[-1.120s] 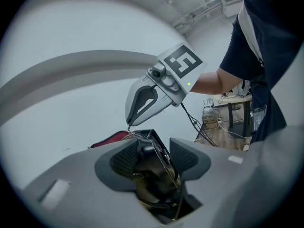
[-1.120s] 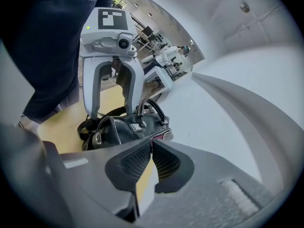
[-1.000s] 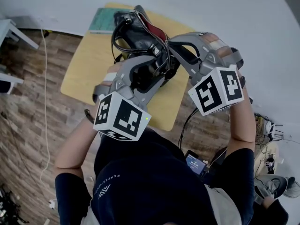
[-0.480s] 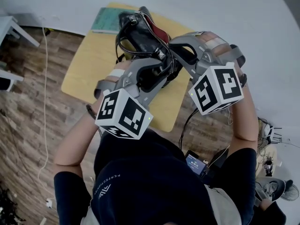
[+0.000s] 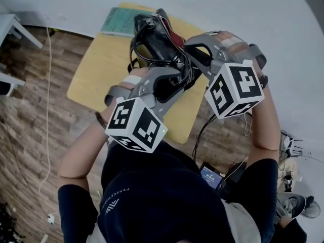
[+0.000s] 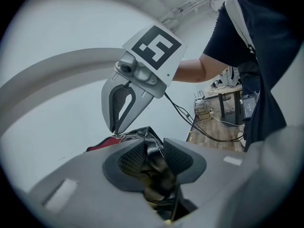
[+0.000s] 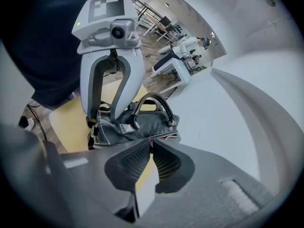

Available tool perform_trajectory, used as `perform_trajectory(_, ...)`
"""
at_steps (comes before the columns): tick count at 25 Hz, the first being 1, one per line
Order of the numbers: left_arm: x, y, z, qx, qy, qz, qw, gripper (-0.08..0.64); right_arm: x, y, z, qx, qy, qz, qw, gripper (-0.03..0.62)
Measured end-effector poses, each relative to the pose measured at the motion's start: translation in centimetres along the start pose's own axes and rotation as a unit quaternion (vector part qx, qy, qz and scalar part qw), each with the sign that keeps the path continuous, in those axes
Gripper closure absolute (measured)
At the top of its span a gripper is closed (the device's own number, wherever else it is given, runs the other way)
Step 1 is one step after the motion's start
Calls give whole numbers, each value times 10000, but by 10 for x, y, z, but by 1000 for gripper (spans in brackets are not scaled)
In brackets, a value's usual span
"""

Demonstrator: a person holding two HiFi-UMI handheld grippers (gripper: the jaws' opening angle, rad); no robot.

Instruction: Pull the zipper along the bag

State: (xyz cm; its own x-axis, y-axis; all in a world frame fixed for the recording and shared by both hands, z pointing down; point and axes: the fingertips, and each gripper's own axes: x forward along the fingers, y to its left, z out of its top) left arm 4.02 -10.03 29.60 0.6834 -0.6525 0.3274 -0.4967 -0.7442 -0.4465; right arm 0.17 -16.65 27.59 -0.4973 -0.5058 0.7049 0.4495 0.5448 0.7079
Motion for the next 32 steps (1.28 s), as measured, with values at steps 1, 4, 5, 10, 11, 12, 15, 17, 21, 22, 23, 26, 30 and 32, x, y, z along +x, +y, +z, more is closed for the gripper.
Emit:
perform_trajectory(1, 0, 0, 0, 1, -3, -12, 10000, 417, 2, 0, 0, -33, 15, 34, 10000, 569)
perform_trajectory(4, 0, -1, 0, 6, -12, -84, 10000, 417, 4, 5, -2, 41, 88, 351, 9993, 570)
perform_trajectory(5, 0, -2, 1, 9, -11, -120, 9999, 417, 3, 9, -3, 62, 161, 532, 9984, 575)
perform_trajectory(10, -1, -4, 1, -51, -3, -268, 9996, 414, 12, 28, -7, -5, 406, 1095, 9932, 578)
perform_trajectory(11, -1, -4, 1, -68, -7, -293, 9995, 414, 13, 30, -7, 11, 389, 1145, 9927, 578)
perform_trajectory(12, -1, -5, 1, -77, -8, -321, 9995, 414, 14, 31, -7, 21, 376, 1190, 9922, 578)
perform_trajectory(15, -2, -5, 0, -66, -10, -392, 9992, 416, 18, 33, -5, -72, 396, 1287, 9909, 578)
perform_trajectory(17, -2, -6, 0, -54, -18, -414, 9991, 416, 20, 33, -3, -231, 433, 1291, 9904, 578)
perform_trajectory(21, -2, -8, 0, -59, -45, -470, 9989, 419, 23, 29, -1, -452, 510, 1203, 9904, 577)
perform_trajectory(22, -2, -8, -1, -55, -48, -483, 9988, 419, 24, 27, 0, -494, 532, 1177, 9904, 575)
perform_trajectory(23, -3, -8, -1, -56, -52, -496, 9987, 419, 25, 25, 1, -535, 547, 1152, 9904, 575)
perform_trajectory(26, -3, -7, -1, -122, -83, -532, 9985, 420, 27, 21, 2, -612, 509, 1095, 9908, 574)
perform_trajectory(30, -3, -6, -1, -195, -148, -549, 9982, 421, 24, 11, 3, -603, 373, 830, 9940, 572)
perform_trajectory(32, -5, -6, -1, -199, -180, -546, 9981, 422, 18, 4, 3, -543, 322, 642, 9959, 574)
